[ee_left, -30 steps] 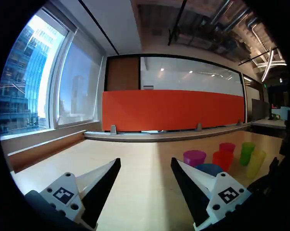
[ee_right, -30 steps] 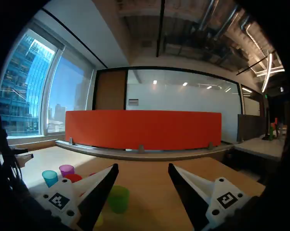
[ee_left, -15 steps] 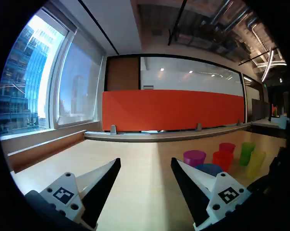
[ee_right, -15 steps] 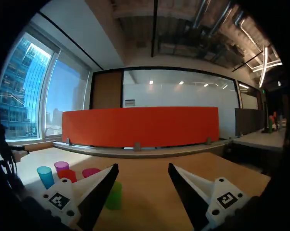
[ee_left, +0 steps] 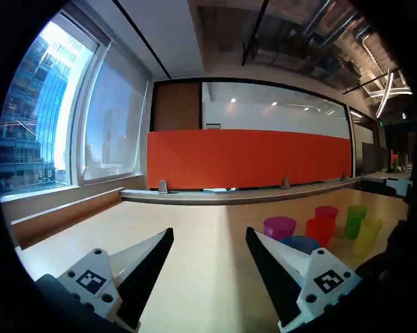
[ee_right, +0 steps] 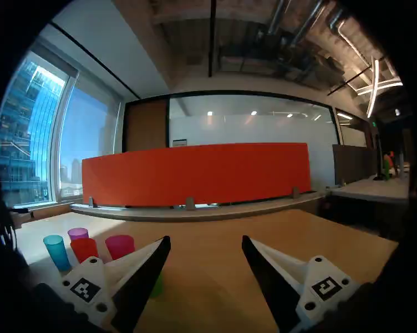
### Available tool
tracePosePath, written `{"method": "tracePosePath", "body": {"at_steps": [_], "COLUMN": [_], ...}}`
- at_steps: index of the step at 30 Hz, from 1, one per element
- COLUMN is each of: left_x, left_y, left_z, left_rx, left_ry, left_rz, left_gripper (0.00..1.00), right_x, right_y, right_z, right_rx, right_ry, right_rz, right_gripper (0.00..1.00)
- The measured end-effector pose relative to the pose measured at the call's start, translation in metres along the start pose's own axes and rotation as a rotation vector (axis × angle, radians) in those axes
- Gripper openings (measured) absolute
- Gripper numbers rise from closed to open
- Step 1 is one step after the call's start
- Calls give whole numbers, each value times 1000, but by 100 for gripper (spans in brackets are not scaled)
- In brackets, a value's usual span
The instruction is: Pour water
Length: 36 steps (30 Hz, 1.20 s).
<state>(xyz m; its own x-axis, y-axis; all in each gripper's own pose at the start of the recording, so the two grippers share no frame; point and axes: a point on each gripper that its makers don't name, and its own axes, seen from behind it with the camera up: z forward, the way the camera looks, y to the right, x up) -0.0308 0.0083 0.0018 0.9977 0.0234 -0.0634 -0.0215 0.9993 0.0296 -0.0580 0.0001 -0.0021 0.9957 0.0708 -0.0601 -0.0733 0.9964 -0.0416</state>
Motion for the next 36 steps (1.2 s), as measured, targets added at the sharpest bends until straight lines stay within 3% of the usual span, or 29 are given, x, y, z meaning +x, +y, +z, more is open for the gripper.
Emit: {"method": "tracePosePath", "body": {"at_steps": [36], "left_x": [0], "left_y": [1], "left_z": [0], "left_rx": [0], "left_ry": [0], "left_rz": [0], "left_gripper": [97], "right_x": [-13], "right_y": [4], "right_z": [1], "right_rx": [-12], "right_ry": [-34], "right_rz": [-56], "right_gripper": [99]}}
